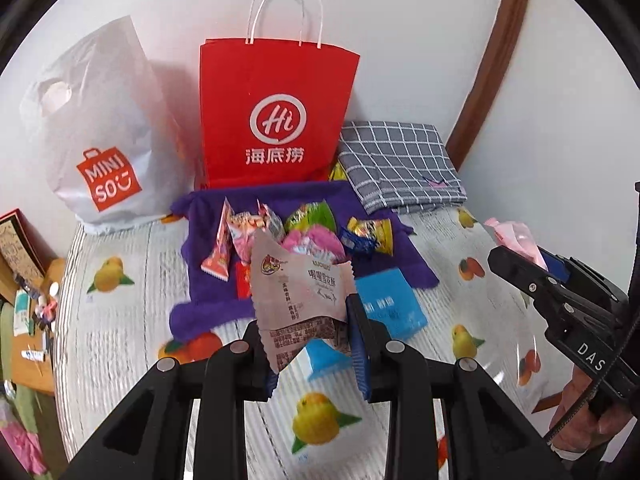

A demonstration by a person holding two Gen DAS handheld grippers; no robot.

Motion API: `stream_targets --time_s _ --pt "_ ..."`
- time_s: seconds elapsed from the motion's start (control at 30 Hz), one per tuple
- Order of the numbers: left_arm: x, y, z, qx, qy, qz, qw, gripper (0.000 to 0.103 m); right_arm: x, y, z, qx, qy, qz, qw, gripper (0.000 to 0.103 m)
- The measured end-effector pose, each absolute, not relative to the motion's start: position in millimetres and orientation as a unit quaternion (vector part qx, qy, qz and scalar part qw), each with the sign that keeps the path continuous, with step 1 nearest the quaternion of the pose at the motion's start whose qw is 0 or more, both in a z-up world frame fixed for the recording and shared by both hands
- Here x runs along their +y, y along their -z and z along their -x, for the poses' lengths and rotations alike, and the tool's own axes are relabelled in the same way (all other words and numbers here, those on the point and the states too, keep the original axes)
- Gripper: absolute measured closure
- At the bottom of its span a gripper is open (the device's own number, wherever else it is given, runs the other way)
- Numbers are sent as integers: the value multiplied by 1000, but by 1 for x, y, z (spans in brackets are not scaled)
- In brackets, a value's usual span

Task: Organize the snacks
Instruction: 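Carry the pale pink packet with the left gripper while the right carries the pink packet toward the towel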

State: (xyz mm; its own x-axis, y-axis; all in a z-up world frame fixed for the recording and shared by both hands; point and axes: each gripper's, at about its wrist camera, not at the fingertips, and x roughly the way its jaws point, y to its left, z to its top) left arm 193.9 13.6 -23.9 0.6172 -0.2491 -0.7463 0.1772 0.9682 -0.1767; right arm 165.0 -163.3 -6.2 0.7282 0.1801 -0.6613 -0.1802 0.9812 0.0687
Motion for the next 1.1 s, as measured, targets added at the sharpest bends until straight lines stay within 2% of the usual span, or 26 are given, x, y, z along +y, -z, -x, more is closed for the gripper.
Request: stream_targets --time_s 0.53,1.1 --pt "24 35 -285 424 113 45 898 75 -154 34 -258 367 -106 -2 924 64" --pt "36 50 -334 424 106 55 898 75 -152 51 -321 373 -123 -10 920 64"
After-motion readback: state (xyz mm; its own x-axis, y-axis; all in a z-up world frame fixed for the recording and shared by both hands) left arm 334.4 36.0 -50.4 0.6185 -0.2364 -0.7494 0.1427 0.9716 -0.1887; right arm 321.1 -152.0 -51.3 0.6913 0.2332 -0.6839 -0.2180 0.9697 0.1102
